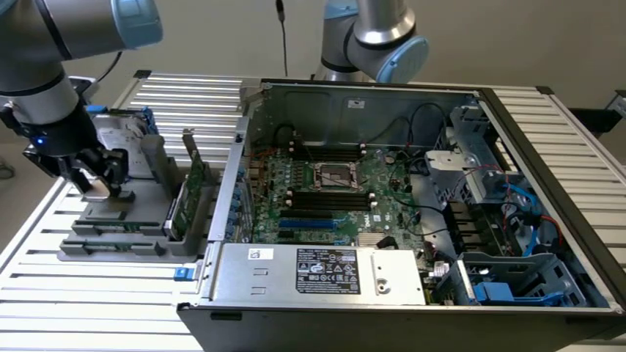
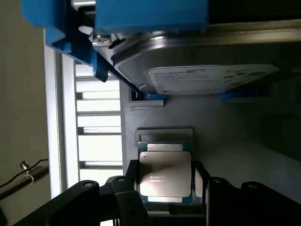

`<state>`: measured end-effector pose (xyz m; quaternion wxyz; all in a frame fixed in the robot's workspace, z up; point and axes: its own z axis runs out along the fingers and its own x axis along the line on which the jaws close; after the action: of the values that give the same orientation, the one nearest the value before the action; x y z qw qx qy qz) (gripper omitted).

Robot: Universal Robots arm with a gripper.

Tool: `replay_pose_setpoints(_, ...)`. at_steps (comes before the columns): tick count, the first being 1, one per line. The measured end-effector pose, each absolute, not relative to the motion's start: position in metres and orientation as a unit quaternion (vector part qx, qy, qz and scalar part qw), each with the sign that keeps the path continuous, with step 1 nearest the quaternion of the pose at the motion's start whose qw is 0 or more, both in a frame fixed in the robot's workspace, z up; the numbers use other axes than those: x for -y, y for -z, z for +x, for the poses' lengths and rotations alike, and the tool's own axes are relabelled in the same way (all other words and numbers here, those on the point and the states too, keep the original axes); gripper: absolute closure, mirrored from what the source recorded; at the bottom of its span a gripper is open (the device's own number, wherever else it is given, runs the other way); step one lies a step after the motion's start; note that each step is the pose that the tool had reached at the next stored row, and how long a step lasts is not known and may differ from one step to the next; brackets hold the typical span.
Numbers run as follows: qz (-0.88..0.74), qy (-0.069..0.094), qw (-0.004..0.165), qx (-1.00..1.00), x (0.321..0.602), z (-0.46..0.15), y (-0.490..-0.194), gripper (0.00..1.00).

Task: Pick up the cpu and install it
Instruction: 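Pick up the cpu and move it towards the insertion slot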

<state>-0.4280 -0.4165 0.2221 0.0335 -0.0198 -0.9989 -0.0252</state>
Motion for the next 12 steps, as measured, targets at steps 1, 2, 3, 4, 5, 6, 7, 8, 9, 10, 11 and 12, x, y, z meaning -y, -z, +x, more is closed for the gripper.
replay_pose_setpoints(1, -0.02, 0.025, 0.033, 0.999, 0.416, -0.428, -0.226, 0.45)
replay_pose_setpoints(2, -0.02, 0.025, 0.033, 0.999, 0.416, -0.427, -0.23, 0.45)
replay_pose_setpoints(3, -0.02, 0.025, 0.034, 0.999, 0.416, -0.426, -0.234, 0.45)
replay_pose_setpoints(4, -0.02, 0.025, 0.034, 0.999, 0.416, -0.425, -0.238, 0.45)
replay_pose_setpoints(5, -0.02, 0.025, 0.033, 0.999, 0.416, -0.424, -0.241, 0.45)
replay_pose_setpoints(6, -0.02, 0.025, 0.033, 0.999, 0.416, -0.422, -0.245, 0.45)
replay_pose_setpoints(7, -0.02, 0.025, 0.033, 0.999, 0.416, -0.421, -0.249, 0.45)
replay_pose_setpoints(8, -0.02, 0.025, 0.033, 0.999, 0.416, -0.418, -0.253, 0.45)
replay_pose_setpoints(9, -0.02, 0.025, 0.033, 0.999, 0.416, -0.416, -0.257, 0.45)
replay_pose_setpoints(10, -0.02, 0.025, 0.034, 0.999, 0.416, -0.414, -0.261, 0.45)
replay_pose_setpoints(11, -0.02, 0.025, 0.033, 0.999, 0.415, -0.412, -0.264, 0.45)
replay_pose_setpoints(12, -0.02, 0.025, 0.033, 0.999, 0.415, -0.41, -0.268, 0.45)
